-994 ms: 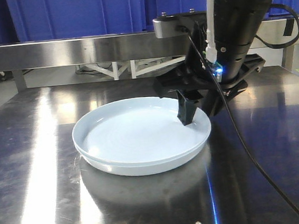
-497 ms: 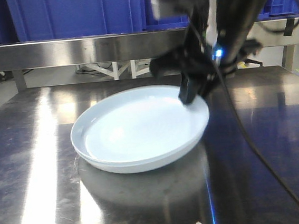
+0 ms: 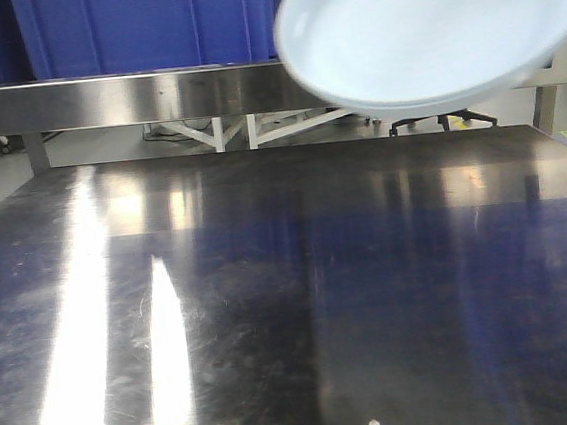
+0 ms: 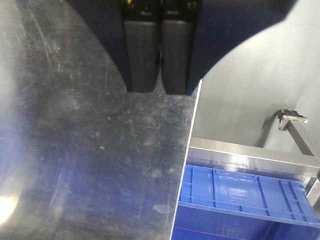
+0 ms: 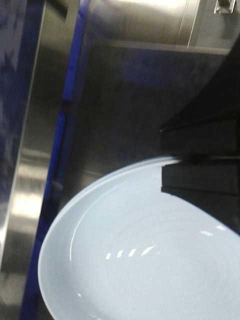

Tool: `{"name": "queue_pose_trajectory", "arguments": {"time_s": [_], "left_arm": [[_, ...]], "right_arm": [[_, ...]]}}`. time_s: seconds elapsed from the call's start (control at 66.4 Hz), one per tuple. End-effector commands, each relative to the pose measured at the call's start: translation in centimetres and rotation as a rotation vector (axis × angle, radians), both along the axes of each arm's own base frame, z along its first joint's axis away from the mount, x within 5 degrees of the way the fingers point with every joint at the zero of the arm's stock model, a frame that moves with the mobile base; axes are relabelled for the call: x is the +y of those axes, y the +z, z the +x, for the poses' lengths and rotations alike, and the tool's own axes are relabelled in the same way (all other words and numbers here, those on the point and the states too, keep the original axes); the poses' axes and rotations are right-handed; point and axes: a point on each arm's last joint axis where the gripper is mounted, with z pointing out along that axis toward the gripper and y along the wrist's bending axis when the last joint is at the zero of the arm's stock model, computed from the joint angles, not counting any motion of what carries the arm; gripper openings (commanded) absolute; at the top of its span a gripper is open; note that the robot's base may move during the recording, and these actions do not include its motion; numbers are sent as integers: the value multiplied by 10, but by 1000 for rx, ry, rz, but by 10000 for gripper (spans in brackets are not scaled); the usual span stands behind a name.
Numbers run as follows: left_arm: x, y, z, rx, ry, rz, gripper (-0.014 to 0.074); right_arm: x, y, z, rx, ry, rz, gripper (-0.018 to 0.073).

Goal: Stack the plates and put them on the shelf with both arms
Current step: 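Hold the plate stack raised in the right gripper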

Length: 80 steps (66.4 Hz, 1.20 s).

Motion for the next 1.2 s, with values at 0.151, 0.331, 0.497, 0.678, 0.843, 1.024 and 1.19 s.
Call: {"name": "queue_pose_trajectory", "arguments": {"time_s": [0.151,0.331,0.497,0.678,0.843,1.024,1.19], "left_arm": [[0,15,6,-107,12,-16,83],[0,15,6,-107,12,-16,83],[0,15,6,-107,12,-16,83],[0,15,6,-107,12,-16,83],[0,15,6,-107,12,-16,83],[0,15,6,-107,12,-16,83],[0,15,6,-107,12,-16,83]], "right_arm": [[-34,13,-71,-237,-96,30,57],[-43,-5,-108,-270,-137,31,57],[-44,-16,-125,-295,-137,36,57],[-45,-16,-127,-308,-136,38,57],[-45,-15,-127,-309,-136,38,57],[-45,-16,-127,-306,-136,37,57],[-45,-16,-127,-306,-136,37,57]]}}
